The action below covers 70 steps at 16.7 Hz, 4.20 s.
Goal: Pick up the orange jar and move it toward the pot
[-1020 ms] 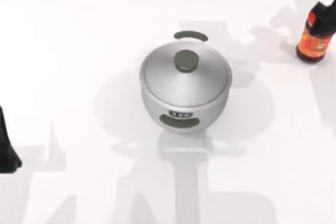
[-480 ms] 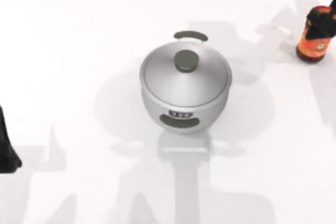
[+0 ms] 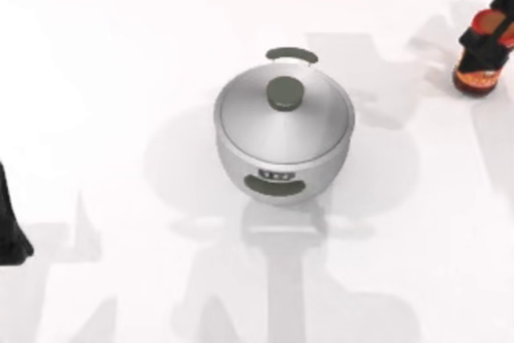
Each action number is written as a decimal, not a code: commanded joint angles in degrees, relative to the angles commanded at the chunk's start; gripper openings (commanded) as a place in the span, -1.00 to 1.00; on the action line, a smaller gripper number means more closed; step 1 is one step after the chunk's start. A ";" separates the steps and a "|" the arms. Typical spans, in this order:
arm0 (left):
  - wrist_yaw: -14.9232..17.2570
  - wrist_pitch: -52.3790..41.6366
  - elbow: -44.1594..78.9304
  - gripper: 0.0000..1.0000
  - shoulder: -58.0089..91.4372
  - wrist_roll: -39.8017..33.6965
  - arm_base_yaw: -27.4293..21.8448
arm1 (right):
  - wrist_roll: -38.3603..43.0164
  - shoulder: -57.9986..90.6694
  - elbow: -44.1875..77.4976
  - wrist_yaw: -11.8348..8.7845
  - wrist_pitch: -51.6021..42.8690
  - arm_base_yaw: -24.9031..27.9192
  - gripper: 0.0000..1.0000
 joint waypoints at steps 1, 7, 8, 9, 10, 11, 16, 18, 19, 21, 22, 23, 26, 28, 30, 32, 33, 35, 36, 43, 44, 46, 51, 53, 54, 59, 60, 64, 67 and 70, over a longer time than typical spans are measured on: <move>0.00 0.00 0.00 1.00 0.00 0.00 0.00 | 0.00 0.00 0.00 0.00 0.00 0.00 0.85; 0.00 0.00 0.00 1.00 0.00 0.00 0.00 | 0.00 0.00 0.00 0.00 0.00 0.00 -0.06; 0.00 0.00 0.00 1.00 0.00 0.00 0.00 | 0.00 0.00 0.00 0.00 0.00 0.00 -0.21; 0.00 0.00 0.00 1.00 0.00 0.00 0.00 | 0.00 0.00 0.00 0.00 0.00 0.00 -0.36; 0.00 0.00 0.00 1.00 0.00 0.00 0.00 | 0.00 0.00 0.00 0.00 0.00 0.00 -0.51; 0.00 0.00 0.00 1.00 0.00 0.00 0.00 | 0.00 0.00 0.00 0.00 0.00 0.00 -0.66; 0.00 0.00 0.00 1.00 0.00 0.00 0.00 | 0.00 0.00 0.00 0.00 0.00 0.00 -1.00; 0.00 0.00 0.00 1.00 0.00 0.00 0.00 | 0.00 0.00 0.00 0.00 0.00 0.00 -1.00; 0.00 0.00 0.00 1.00 0.00 0.00 0.00 | 0.00 0.00 0.00 0.00 0.00 0.00 -1.00; 0.00 0.00 0.00 1.00 0.00 0.00 0.00 | 0.00 0.00 0.00 0.00 0.00 0.00 -1.00; 0.00 0.00 0.00 1.00 0.00 0.00 0.00 | 0.09 -0.02 0.02 -0.01 -0.03 -0.21 -1.00; 0.00 0.00 0.00 1.00 0.00 0.00 0.00 | 0.10 -0.17 -0.13 -0.01 -0.03 -0.21 -1.00; 0.00 0.00 0.00 1.00 0.00 0.00 0.00 | 0.16 -4.20 -4.16 -0.09 -0.22 -0.13 -1.00; 0.00 0.00 0.00 1.00 0.00 0.00 0.00 | 0.10 -9.87 -9.51 -0.20 -0.50 0.04 -1.00; 0.00 0.00 0.00 1.00 0.00 0.00 0.00 | 0.04 -17.00 -15.85 -0.27 -0.85 0.17 -1.00; 0.00 0.00 0.00 1.00 0.00 0.00 0.00 | -0.03 -23.57 -21.89 -0.31 -1.23 0.25 -1.00; 0.00 0.00 0.00 1.00 0.00 0.00 0.00 | -0.08 -26.02 -24.29 -0.33 -1.42 0.28 -1.00; 0.00 0.00 0.00 1.00 0.00 0.00 0.00 | -0.17 -29.08 -27.31 -0.37 -1.74 0.34 -1.00; 0.00 0.00 0.00 1.00 0.00 0.00 0.00 | -0.20 -29.69 -27.90 -0.39 -1.83 0.36 -1.00; 0.00 0.00 0.00 1.00 0.00 0.00 0.00 | 1.90 -29.88 -28.44 0.18 -1.08 0.61 -1.00; 0.00 0.00 0.00 1.00 0.00 0.00 0.00 | 3.80 -30.09 -29.05 0.71 -0.45 1.19 -1.00; 0.00 0.00 0.00 1.00 0.00 0.00 0.00 | 9.35 -30.60 -30.80 2.18 1.22 2.84 -1.00; 0.00 0.00 0.00 1.00 0.00 0.00 0.00 | 31.65 -32.59 -37.78 7.53 7.25 8.85 -1.00; 0.00 0.00 0.00 1.00 0.00 0.00 0.00 | 41.67 -33.52 -41.01 9.95 9.97 11.49 -1.00; 0.00 0.00 0.00 1.00 0.00 0.00 0.00 | 46.44 -34.01 -42.59 11.13 11.31 12.77 -1.00; 0.00 0.00 0.00 1.00 0.00 0.00 0.00 | 64.02 -36.48 -49.04 16.05 17.19 17.97 -1.00; 0.00 0.00 0.00 1.00 0.00 0.00 0.00 | 65.78 -36.83 -49.77 16.65 17.94 18.59 -1.00; 0.00 0.00 0.00 1.00 0.00 0.00 0.00 | 67.56 -37.19 -50.50 17.30 18.73 19.22 -1.00; 0.00 0.00 0.00 1.00 0.00 0.00 0.00 | 67.59 -36.84 -50.50 17.14 18.82 18.91 -1.00; 0.00 0.00 0.00 1.00 0.00 0.00 0.00 | 67.46 -35.35 -52.70 17.07 22.62 19.02 -1.00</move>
